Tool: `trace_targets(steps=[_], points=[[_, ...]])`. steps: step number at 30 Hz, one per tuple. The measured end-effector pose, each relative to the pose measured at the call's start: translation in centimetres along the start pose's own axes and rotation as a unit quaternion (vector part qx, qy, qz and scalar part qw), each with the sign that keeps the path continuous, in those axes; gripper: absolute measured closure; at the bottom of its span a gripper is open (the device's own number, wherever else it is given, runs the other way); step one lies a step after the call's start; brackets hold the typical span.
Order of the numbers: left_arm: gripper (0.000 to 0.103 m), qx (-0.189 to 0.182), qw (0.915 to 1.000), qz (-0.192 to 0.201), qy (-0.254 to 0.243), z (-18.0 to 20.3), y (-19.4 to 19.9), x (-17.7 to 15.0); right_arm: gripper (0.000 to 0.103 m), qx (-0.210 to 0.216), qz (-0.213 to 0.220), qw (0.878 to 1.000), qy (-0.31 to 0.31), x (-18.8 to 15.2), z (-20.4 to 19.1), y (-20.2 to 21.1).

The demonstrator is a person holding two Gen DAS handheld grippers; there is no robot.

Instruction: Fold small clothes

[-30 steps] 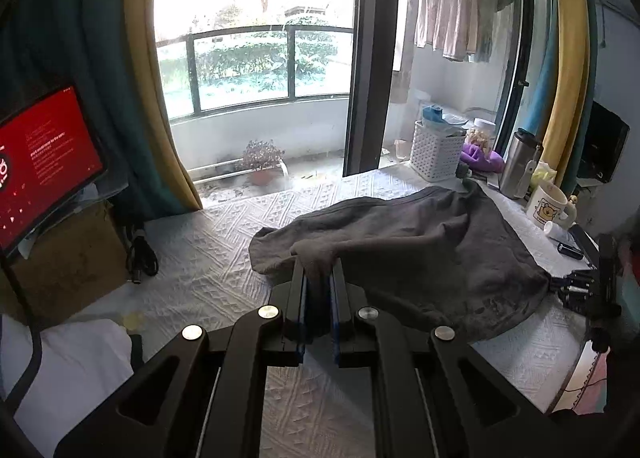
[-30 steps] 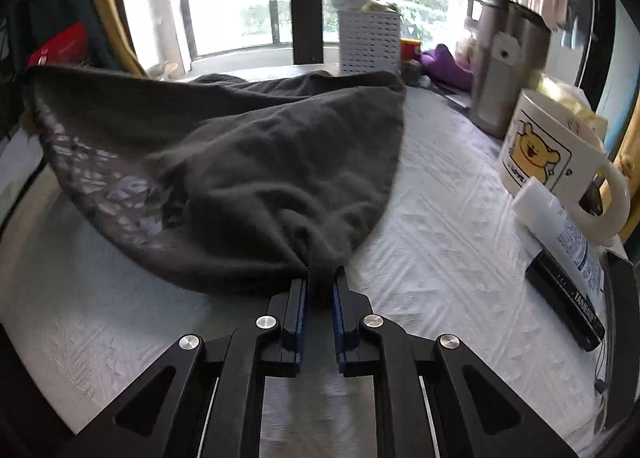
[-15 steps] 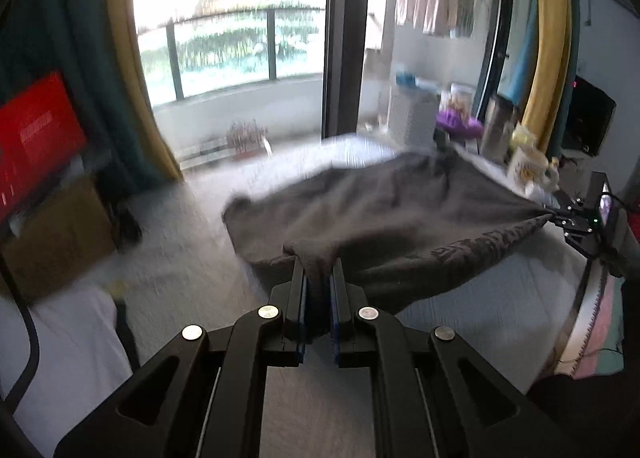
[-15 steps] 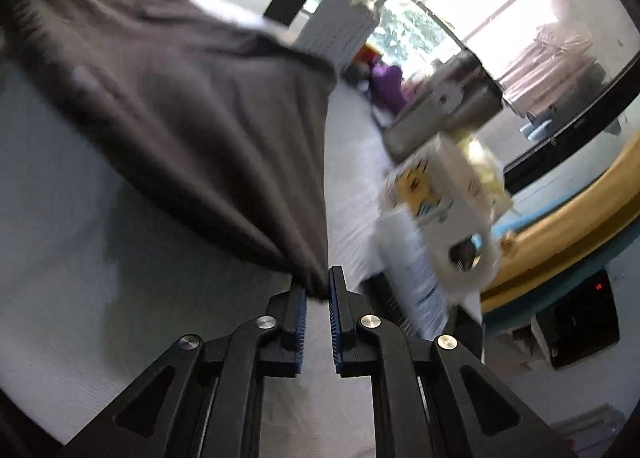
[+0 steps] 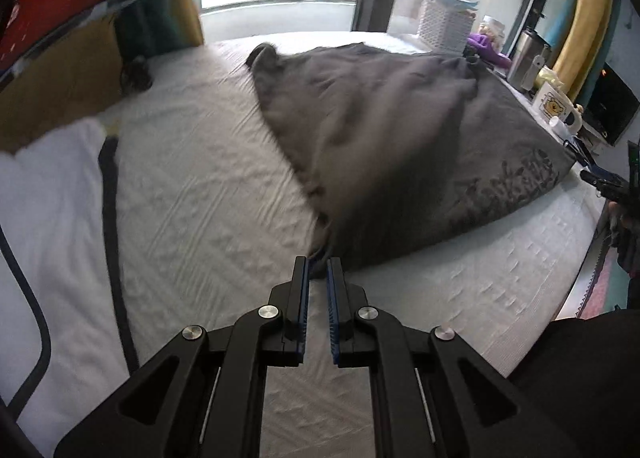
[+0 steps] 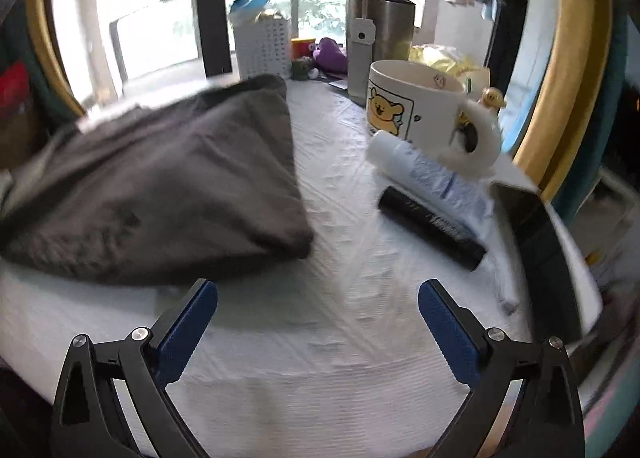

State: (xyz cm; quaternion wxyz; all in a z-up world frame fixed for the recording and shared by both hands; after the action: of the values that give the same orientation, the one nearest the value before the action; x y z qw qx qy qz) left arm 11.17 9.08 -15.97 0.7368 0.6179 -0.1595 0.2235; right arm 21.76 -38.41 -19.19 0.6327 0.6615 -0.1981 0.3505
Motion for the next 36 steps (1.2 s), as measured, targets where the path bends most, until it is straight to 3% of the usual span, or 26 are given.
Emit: trace_targets(steps=[3,7,11,13,14,15,21,23,25,27,34,36], points=[[0.096,-0.001,0.9998,0.011,0.015,-1.0,0.4,0.3,0.002,0.036,0.005,0.998,-0.044,0.6,-1.3,-0.5],[0.095,-0.018,0.9984,0.042,0.034,-1.1,1.3,2.3,0.002,0.065,0.006,0.997,-0.043,1.4,-4.0,-1.1],[0.095,-0.038,0.997,0.047,0.049,-0.9,0.4,3.5,0.002,0.093,-0.001,0.994,-0.065,1.8,-5.1,-2.4],[0.085,-0.052,0.9963,0.044,0.052,-0.4,-0.6,4.1,0.002,0.1,-0.005,0.992,-0.074,1.8,-5.3,-2.9],[0.066,-0.06,0.9958,0.043,0.054,-0.1,-1.2,4.5,0.002,0.099,-0.005,0.992,-0.08,1.9,-5.2,-3.1],[0.053,-0.065,0.9954,0.043,0.057,-0.1,-1.5,4.8,0.002,0.099,-0.004,0.991,-0.085,2.0,-5.0,-3.3],[0.053,-0.081,0.993,0.049,0.07,-0.4,-4.2,9.0,0.002,0.112,0.017,0.984,-0.138,3.2,-3.6,-3.9],[0.053,-0.072,0.994,0.047,0.068,-1.1,-5.7,10.5,0.002,0.109,0.024,0.983,-0.143,3.6,-3.5,-4.2],[0.053,-0.058,0.995,0.042,0.069,-1.9,-7.1,11.5,0.008,0.108,0.028,0.983,-0.146,4.2,-3.5,-4.6],[0.053,-0.05,0.9954,0.04,0.071,-2.6,-8.3,12.7,0.022,0.103,0.027,0.983,-0.149,4.5,-3.3,-4.9],[0.053,-0.037,0.9976,0.037,0.045,-3.2,-11.6,17.4,0.03,0.091,0.026,0.984,-0.154,5.2,-2.6,-5.8],[0.054,-0.036,0.9979,0.034,0.042,-3.3,-12.7,18.5,0.046,0.083,0.024,0.984,-0.159,5.4,-2.2,-6.1]])
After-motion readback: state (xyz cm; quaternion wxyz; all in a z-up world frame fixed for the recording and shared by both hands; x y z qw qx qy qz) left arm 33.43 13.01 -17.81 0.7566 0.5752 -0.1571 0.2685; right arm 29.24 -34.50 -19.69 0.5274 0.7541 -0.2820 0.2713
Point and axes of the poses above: each gripper's, at about its wrist camera, not at the fingertips, and y roughly against the way its jaws point, z to its right, x to its top, the point moved 10 cm from there along -y, roughly the way its jaws point, and after that the axes turned 8 degrees about y, right-handed, at the moved point
